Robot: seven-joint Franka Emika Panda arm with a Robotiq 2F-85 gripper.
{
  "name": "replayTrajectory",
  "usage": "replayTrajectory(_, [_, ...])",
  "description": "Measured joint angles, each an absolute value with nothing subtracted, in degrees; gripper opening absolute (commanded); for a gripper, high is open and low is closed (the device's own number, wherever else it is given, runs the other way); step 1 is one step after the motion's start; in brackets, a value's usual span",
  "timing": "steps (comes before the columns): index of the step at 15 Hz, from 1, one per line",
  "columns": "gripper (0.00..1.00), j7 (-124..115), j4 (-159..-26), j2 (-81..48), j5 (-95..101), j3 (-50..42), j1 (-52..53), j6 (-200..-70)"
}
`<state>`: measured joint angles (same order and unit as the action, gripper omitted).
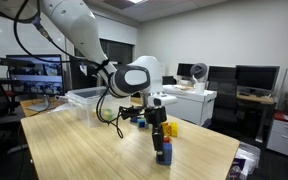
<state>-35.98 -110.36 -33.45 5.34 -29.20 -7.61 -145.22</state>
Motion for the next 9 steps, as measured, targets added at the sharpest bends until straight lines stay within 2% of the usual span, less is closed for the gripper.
replayTrajectory(5, [0.31,-32.12,-108.82,-33.02,5.66,-29.15,-8.47,-147.82])
replayTrajectory(9, [0.31,-26.11,-109.17,-26.55,8.02,-28.90,-7.65,-152.49])
